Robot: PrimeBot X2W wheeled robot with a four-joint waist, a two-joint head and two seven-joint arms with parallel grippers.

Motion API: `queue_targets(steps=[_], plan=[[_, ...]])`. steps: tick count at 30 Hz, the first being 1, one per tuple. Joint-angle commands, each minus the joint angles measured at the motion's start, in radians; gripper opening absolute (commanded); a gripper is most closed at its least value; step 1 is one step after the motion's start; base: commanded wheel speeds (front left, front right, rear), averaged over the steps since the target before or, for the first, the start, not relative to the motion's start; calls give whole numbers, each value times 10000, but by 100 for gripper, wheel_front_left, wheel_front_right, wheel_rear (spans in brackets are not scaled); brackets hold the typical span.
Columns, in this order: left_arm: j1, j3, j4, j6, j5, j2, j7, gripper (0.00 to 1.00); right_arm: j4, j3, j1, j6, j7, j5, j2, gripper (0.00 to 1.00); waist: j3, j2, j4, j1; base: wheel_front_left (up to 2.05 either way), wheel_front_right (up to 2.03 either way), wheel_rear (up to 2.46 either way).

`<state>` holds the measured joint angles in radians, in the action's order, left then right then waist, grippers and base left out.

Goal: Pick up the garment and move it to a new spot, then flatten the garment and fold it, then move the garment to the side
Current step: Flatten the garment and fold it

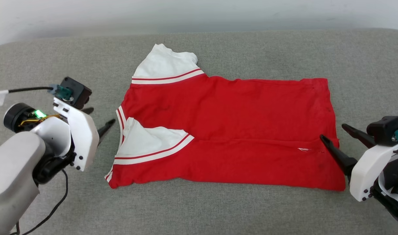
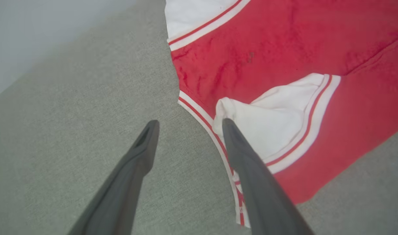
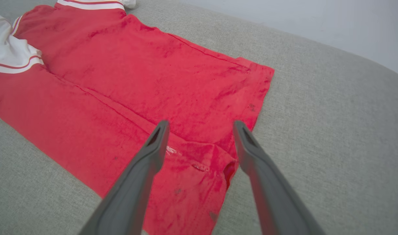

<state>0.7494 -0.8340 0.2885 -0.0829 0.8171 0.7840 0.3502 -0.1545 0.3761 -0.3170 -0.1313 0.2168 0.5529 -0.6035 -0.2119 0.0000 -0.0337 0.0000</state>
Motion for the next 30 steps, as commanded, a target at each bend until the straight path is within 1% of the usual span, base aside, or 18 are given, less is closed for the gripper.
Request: queue_targets(steps=[1,4,7,8,11,13,15,19,22,25,26,27,30], plan=[[187,-97,-202,-91,364,184,907,100,135,-54,138,11,84,-106,127,100,-17,0,-32,0,0,0,0],[216,-140,-356,-109,1237,274,2326,100,279,-97,110,10,185,-191,244,100,-64,0,-90,0,0,0,0],[276,-178,-400,-7,1935,386,3504,100,393,-28,47,11,337,-219,313,100,-133,0,-190,0,0,0,0],[255,-265,-416,94,2241,415,4165,100,434,37,-25,10,463,-222,339,100,-188,0,-269,0,0,0,0],[172,-567,-473,159,2354,491,4991,100,488,128,-129,10,570,-216,360,100,-277,0,-398,0,0,0,0],[108,-799,-510,168,2252,467,5329,100,500,208,-201,11,647,-173,366,100,-350,0,-482,0,0,0,0],[73,-918,-511,152,2195,456,5479,100,493,241,-251,11,670,-167,359,100,-385,0,-519,0,0,0,0],[-145,-1213,-284,203,2213,262,5737,100,458,460,-418,10,739,-124,394,100,-506,0,-694,0,0,0,0],[-309,-1615,-29,82,1931,173,5870,100,379,600,-572,10,748,-64,393,100,-573,0,-806,0,0,0,0],[-511,-1856,220,-27,1884,19,5883,100,280,721,-702,11,713,-18,360,100,-585,0,-890,0,0,0,0],[-559,-1898,281,-78,1897,-40,5841,58,249,743,-750,11,704,12,333,100,-575,0,-907,0,0,0,0],[-605,-1937,385,-141,1950,-132,5753,0,224,765,-847,10,722,78,245,100,-534,0,-921,0,0,0,0],[-432,-1992,310,-242,1737,-93,5516,0,307,720,-1071,11,837,150,-27,100,-415,0,-889,0,0,0,0]])
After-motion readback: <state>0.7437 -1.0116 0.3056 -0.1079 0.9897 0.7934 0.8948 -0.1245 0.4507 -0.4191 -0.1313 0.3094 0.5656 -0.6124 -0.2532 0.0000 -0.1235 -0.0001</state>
